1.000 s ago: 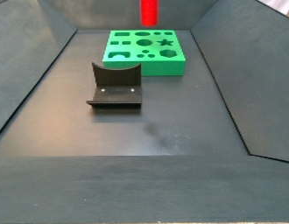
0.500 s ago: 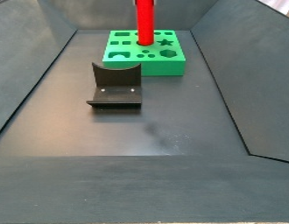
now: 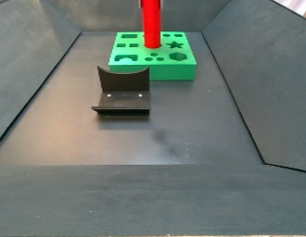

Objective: Pick up the round object. Move up. Move to above the board. Insert the round object.
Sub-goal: Insert the round object.

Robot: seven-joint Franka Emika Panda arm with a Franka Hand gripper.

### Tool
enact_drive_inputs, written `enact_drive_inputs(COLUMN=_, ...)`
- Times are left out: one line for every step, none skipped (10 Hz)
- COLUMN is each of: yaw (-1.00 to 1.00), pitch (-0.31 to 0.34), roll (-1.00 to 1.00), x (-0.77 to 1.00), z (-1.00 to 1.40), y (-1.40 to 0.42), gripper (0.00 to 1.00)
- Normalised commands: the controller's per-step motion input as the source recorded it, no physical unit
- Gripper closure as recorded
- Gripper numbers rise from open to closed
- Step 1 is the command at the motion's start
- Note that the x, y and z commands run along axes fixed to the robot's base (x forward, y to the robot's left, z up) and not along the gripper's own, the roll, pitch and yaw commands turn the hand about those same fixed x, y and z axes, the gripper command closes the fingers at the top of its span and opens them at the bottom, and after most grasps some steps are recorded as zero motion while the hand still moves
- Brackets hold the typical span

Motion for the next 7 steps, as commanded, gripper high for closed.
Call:
enact_drive_inputs(yaw=-0.06, pitch=0.000, roll=0.00, x=0.12, z=-0.61, y=0.00, gripper=1.00)
enact_drive_inputs(yaw=-0.02, pitch=-0.024, roll=0.00, x=0.00, z=-0.69, y=-0.02, gripper=1.00)
enact_drive_inputs(yaw=0.00, pitch=-0.026, roll=0.04, x=0.00, z=-0.55, y=-0.06, gripper=1.00)
enact_drive_inputs(yaw=0.00, pitch=-0.024, roll=0.06, x=0.00, z=-0.45, y=-0.11, gripper=1.00)
enact_drive_inputs(yaw=-0.03, pitch=0.000, roll=-0.08, x=0.00, z=-0.07, y=0.00, gripper=1.00)
enact_drive_inputs(yaw=0.00, pitch=0.000, roll=0.02, x=0.03, z=0.04, y=0.00, gripper=1.00)
enact_drive_inputs(yaw=0.00, pitch=0.003, roll=0.00, x=0.00, z=0.00, y=0.00, gripper=1.00)
